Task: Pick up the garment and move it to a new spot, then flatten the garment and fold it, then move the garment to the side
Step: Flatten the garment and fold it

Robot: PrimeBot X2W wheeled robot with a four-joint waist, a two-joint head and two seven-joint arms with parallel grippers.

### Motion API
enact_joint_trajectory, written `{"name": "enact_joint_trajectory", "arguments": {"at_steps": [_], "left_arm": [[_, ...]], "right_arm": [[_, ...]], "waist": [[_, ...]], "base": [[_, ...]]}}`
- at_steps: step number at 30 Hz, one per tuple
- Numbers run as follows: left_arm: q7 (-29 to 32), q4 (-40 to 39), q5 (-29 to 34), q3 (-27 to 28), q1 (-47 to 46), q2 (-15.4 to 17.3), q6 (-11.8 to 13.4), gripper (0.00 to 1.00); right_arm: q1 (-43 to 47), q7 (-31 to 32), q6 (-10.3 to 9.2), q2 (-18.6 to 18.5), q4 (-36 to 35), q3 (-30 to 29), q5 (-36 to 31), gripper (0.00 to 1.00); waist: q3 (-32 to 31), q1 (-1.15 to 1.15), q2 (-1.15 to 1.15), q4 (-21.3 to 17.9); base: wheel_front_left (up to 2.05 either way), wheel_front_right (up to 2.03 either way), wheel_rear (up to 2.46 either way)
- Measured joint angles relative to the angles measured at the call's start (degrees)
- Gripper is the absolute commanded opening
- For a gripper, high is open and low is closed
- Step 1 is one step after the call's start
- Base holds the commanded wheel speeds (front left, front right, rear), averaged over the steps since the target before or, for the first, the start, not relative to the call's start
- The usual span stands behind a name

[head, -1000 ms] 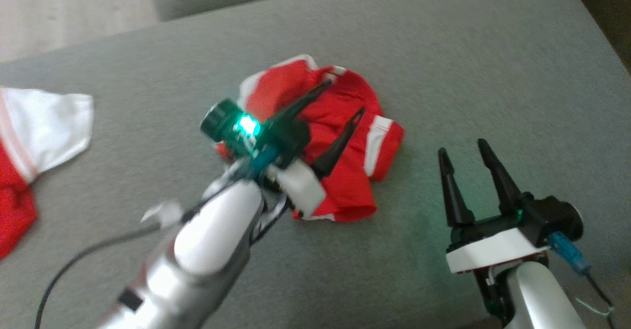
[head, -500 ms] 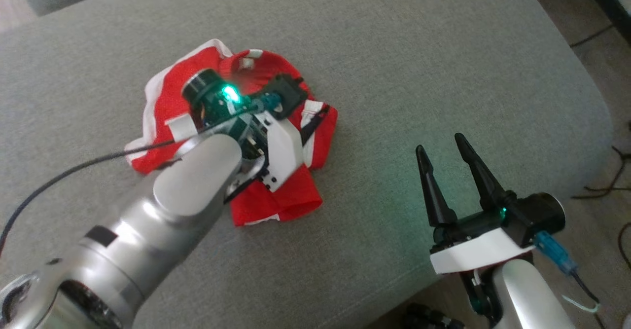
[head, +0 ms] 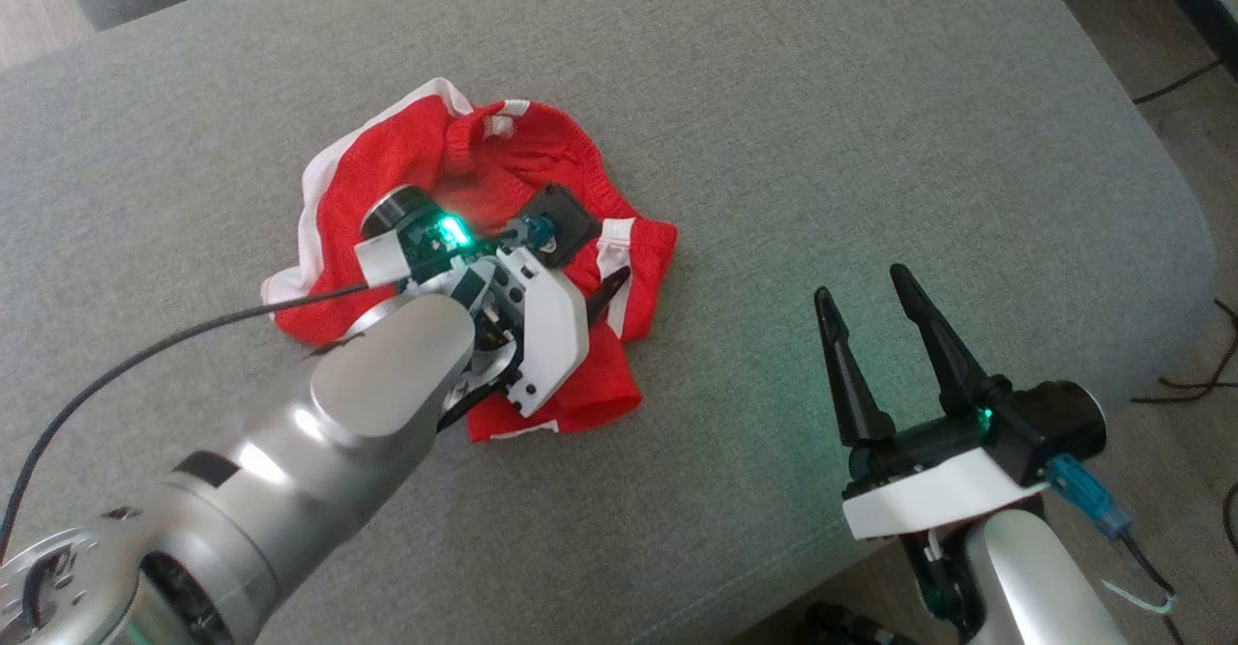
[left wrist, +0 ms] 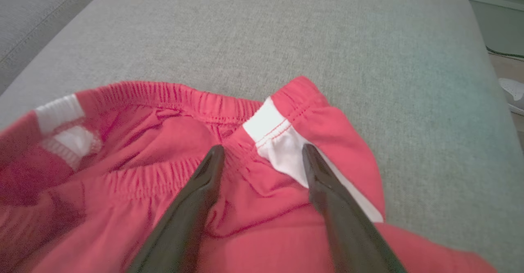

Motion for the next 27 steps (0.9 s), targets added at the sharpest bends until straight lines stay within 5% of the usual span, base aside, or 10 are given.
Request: {"name": "enact_joint_trajectory", "arguments": {"at_steps": [4, 5, 6, 7, 16, 27], "left_arm": [[-0.4, 1.7, -0.1, -1.4, 0.0, 0.0, 0.0, 1.00], [-0.3, 1.9, -0.5, -1.8, 0.0, 0.0, 0.0, 0.59], [-0.3, 2.0, -0.7, -2.3, 0.0, 0.0, 0.0, 0.41], [-0.2, 2.1, -0.8, -2.6, 0.0, 0.0, 0.0, 0.03], [-7.4, 1.9, -4.1, -1.8, 1.0, -0.4, 0.4, 0.00], [-28.1, -3.9, -7.1, 11.8, -1.8, -7.9, 10.0, 0.00]], "right_arm": [[-0.1, 0.0, 0.00, 0.0, 0.0, 0.0, 0.0, 1.00], [-0.1, 0.0, -0.01, 0.0, 0.0, 0.0, 0.0, 1.00], [-0.1, 0.0, 0.00, 0.0, 0.0, 0.0, 0.0, 1.00], [-0.1, 0.0, -0.01, 0.0, 0.0, 0.0, 0.0, 1.00], [0.0, 0.0, -0.01, 0.0, 0.6, -1.1, 0.0, 1.00], [0.9, 0.0, 0.00, 0.0, 1.0, -1.4, -0.7, 1.00]], "waist": [[0.2, 0.00, 0.00, -0.1], [0.3, 0.00, 0.00, -0.2], [0.3, 0.00, 0.00, -0.3], [0.3, 0.00, 0.00, -0.4], [-1.4, 0.00, 0.00, 0.0], [-5.8, 0.00, 0.00, 1.8]], "base": [[0.00, 0.00, 0.00], [0.00, 0.00, 0.00], [0.00, 0.00, 0.00], [0.00, 0.00, 0.00], [0.00, 0.00, 0.00], [0.00, 0.00, 0.00]]}}
